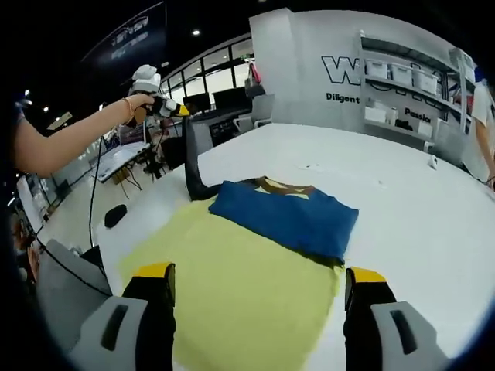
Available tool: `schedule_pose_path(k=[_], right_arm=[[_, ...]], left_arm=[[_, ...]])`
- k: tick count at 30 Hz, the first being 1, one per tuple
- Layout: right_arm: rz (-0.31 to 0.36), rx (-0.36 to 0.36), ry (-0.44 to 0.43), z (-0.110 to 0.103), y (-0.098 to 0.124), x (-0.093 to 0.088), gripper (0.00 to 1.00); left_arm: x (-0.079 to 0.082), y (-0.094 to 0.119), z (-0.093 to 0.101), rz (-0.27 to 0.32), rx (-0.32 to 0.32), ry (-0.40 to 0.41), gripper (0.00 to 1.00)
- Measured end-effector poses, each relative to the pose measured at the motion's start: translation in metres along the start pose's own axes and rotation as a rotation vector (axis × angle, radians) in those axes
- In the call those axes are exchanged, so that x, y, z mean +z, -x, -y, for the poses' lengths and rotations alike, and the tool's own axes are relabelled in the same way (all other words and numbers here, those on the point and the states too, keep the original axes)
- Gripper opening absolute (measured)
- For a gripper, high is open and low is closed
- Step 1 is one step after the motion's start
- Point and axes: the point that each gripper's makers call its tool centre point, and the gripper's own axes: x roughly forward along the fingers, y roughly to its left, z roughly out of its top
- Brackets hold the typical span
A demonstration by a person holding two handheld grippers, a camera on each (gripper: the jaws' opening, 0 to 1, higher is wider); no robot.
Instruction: Fold the garment on the visible template until the final outline fits inside the template.
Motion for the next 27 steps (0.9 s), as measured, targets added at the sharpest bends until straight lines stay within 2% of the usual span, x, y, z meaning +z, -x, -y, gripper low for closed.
schedule_pose_path(k=[3, 5, 6, 10, 11, 13, 16, 20, 23, 27], right_arm=[[-0.002, 0.01, 0.029, -0.007, -0.006, 0.003, 0.88], [-0.012, 0.016, 0.041, -0.012, -0.009, 0.001, 0.87], [-0.019, 0.022, 0.046, -0.015, -0.009, -0.001, 0.87], [-0.041, 0.028, 0.053, -0.017, -0.008, -0.008, 0.86], [-0.045, 0.028, 0.054, -0.017, -0.008, -0.01, 0.85], [-0.062, 0.022, 0.06, -0.015, -0.007, -0.015, 0.85], [-0.069, 0.018, 0.052, -0.013, -0.006, -0.019, 0.85], [-0.078, 0.006, 0.057, -0.01, -0.006, -0.022, 0.85], [-0.085, 0.002, 0.055, -0.007, -0.006, -0.025, 0.85], [-0.085, -0.004, 0.047, -0.006, -0.006, -0.027, 0.86]], left_arm=[[-0.003, 0.004, -0.002, 0.009, 0.019, 0.03, 0.01], [-0.01, 0.003, -0.01, 0.004, 0.057, 0.05, 0.01], [-0.017, 0.003, -0.019, 0.0, 0.101, 0.086, 0.01], [-0.042, 0.002, -0.042, -0.032, 0.167, 0.143, 0.01], [-0.046, 0.002, -0.044, -0.039, 0.177, 0.152, 0.01], [-0.068, -0.001, -0.058, -0.068, 0.21, 0.197, 0.01], [-0.082, -0.007, -0.069, -0.081, 0.228, 0.204, 0.01], [-0.091, -0.014, -0.079, -0.081, 0.225, 0.164, 0.02], [-0.083, -0.017, -0.086, -0.038, 0.201, 0.078, 0.05], [-0.07, -0.019, -0.09, -0.002, 0.158, -0.032, 0.18]])
